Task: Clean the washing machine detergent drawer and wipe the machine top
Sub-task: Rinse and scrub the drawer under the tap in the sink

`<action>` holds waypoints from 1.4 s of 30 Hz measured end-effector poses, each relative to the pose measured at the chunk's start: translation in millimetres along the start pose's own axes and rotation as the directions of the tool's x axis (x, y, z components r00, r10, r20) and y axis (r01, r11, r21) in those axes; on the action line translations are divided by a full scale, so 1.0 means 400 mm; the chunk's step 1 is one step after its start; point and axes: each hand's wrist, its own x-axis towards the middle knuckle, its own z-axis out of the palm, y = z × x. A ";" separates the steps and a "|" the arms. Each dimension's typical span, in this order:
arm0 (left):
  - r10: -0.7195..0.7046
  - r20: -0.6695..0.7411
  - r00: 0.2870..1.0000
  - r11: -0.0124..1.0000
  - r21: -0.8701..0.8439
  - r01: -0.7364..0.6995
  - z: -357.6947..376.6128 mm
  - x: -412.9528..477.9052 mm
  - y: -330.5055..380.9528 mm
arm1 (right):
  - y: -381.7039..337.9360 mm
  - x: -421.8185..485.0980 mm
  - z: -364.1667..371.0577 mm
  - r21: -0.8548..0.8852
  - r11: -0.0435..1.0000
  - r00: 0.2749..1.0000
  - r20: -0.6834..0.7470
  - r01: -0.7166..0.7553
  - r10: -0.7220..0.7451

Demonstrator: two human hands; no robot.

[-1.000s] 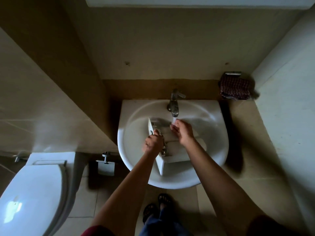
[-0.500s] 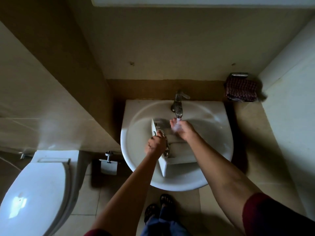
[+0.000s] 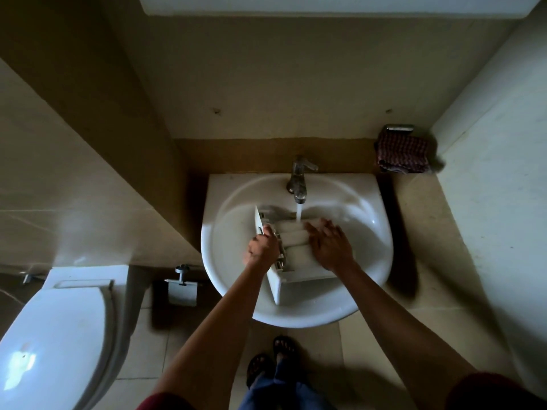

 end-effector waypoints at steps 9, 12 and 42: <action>-0.190 0.303 0.934 0.934 -0.239 0.267 0.024 0.028 -0.014 | -0.004 -0.014 -0.058 0.300 0.809 0.857 0.061 -0.505 0.513; -0.310 0.400 0.862 0.790 -0.396 0.468 0.004 0.023 -0.025 | 0.037 -0.006 -0.113 0.425 0.767 0.874 0.160 -0.480 0.459; -0.061 0.672 0.738 0.739 -0.467 0.486 0.024 0.060 -0.111 | 0.176 -0.018 -0.267 0.708 0.702 0.982 0.067 0.078 -0.177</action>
